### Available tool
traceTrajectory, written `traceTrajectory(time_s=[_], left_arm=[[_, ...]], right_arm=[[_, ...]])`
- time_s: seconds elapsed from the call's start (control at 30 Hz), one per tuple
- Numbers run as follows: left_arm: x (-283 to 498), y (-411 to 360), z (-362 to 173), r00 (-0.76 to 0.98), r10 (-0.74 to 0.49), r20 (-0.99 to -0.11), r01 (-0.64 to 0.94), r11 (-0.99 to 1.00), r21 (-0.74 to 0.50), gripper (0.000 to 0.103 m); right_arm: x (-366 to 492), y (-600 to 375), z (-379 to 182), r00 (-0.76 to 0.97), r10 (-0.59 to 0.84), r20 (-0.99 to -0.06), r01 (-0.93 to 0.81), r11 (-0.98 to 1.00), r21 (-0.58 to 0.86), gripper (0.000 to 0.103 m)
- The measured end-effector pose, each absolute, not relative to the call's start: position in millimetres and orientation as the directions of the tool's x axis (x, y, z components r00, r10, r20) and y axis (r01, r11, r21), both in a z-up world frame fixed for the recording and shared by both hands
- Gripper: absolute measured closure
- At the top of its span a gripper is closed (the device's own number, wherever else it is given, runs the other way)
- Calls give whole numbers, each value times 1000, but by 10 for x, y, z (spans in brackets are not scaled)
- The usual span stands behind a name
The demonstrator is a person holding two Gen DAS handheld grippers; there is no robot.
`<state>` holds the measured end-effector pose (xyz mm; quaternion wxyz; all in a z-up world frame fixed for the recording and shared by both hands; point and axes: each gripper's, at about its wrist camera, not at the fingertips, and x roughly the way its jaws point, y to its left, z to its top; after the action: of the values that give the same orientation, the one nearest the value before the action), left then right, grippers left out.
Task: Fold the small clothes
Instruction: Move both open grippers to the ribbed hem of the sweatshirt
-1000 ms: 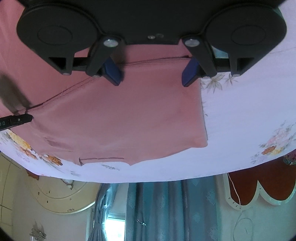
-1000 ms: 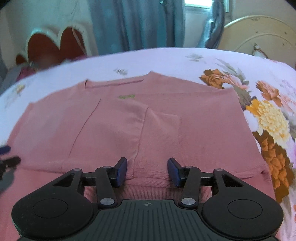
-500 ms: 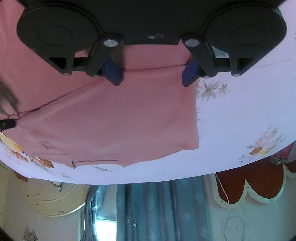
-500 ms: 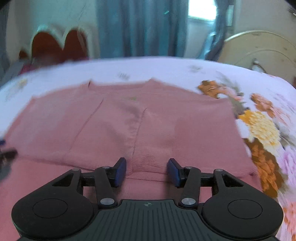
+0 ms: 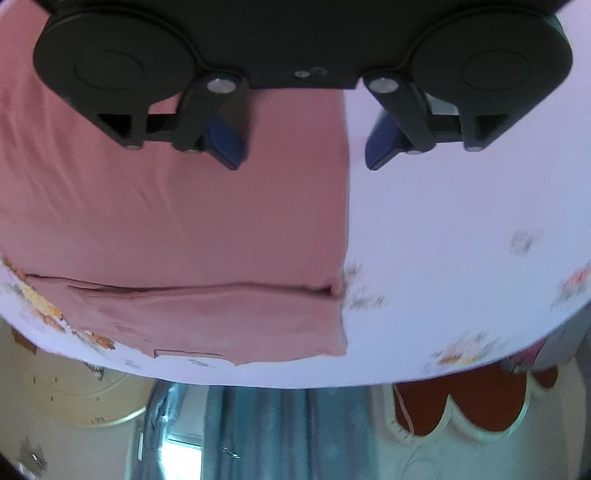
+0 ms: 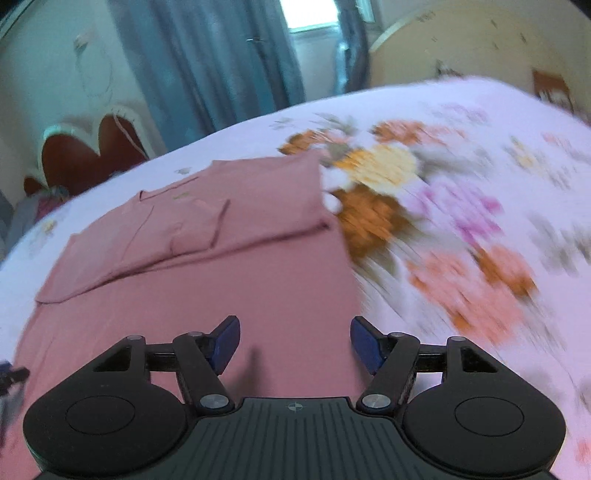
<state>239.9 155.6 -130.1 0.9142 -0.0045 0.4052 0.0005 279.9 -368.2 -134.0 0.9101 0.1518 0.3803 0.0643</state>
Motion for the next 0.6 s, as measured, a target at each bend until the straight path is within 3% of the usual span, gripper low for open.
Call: traceTrajectory(time_s=[0.03, 0.1, 0.23, 0.6], left_arm=[[2324, 1585, -1296, 670, -15, -742, -14, 999, -32, 42], [2156, 1616, -1289, 670, -34, -742, -36, 996, -78, 44], [1852, 1645, -1285, 666, -81, -742, -54, 986, -156, 44], [1379, 1608, -1272, 661, -135, -738, -53, 973, -225, 50]], right_arm=[[2700, -3764, -1337, 699, 242, -673, 9, 938, 347, 50], [2519, -3961, -1381, 686, 265, -678, 37, 918, 396, 55], [2176, -4209, -1440, 665, 317, -676, 51, 884, 464, 55], [1542, -4251, -1618, 598, 487, -636, -31, 807, 589, 55]])
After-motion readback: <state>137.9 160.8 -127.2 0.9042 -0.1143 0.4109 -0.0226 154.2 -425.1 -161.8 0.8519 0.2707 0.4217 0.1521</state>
